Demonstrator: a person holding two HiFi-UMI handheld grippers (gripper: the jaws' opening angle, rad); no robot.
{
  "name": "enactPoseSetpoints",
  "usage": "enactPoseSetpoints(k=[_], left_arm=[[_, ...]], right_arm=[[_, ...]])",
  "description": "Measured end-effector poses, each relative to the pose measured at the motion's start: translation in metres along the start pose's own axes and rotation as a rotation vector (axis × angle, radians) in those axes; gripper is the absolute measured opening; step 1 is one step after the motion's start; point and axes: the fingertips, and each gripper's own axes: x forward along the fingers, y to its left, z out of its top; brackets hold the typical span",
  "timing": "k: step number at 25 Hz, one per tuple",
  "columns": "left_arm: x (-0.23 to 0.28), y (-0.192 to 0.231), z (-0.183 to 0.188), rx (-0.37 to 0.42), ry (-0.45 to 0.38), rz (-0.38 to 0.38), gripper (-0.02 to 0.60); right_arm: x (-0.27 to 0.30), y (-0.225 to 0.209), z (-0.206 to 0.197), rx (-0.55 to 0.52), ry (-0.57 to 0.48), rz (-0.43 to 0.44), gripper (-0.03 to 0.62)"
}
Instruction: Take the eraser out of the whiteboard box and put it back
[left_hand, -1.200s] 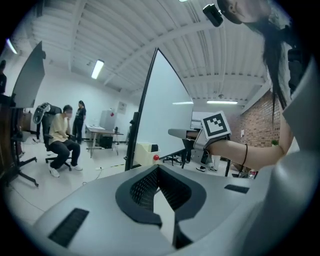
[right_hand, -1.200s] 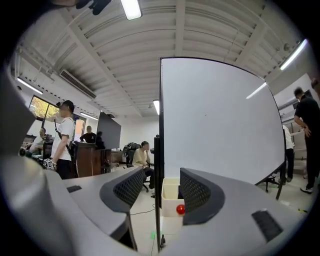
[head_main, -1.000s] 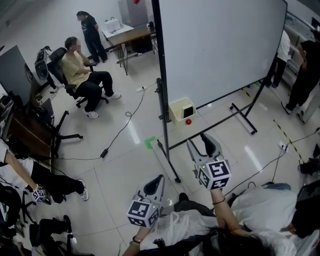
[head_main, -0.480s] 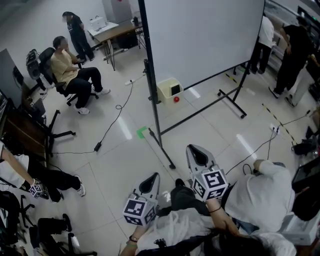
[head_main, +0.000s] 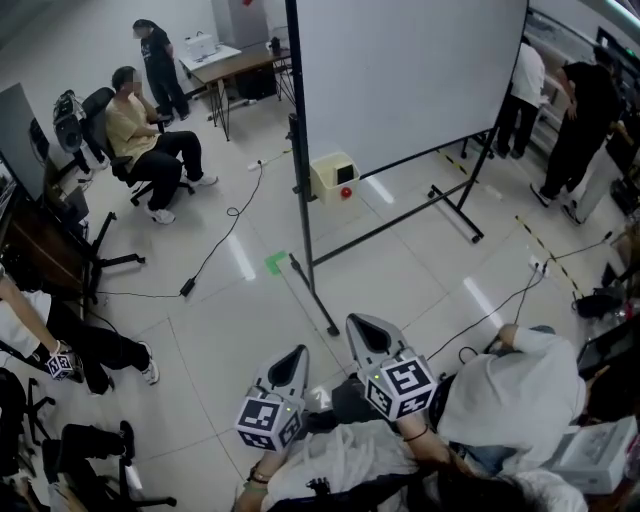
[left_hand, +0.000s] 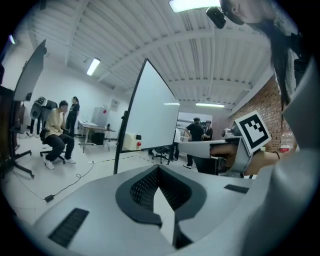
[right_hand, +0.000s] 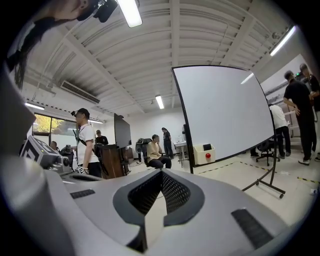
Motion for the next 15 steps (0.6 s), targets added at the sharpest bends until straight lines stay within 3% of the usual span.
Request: enactPoseSetpoints(k=[4,9,15], left_arm=[[0.005,-0.007,0.010,0.014,-0.008,-0.010,-0.011],[0.014,-0.016,0.021,0.013,-0.058,0.007,-0.011],[0.027,-0.030,0.016,0.019,-0.034,-0.041,-0.011]], right_arm=[[-0.011,0.003,-0.018,0.078,0.077,0.014,0.003],[-0.024,-0.008,-0.015,0.062,0.078,-0.014,0.003],[-0.030,-0.022,-0.029,0.109,0.103,-0.034,0.003]])
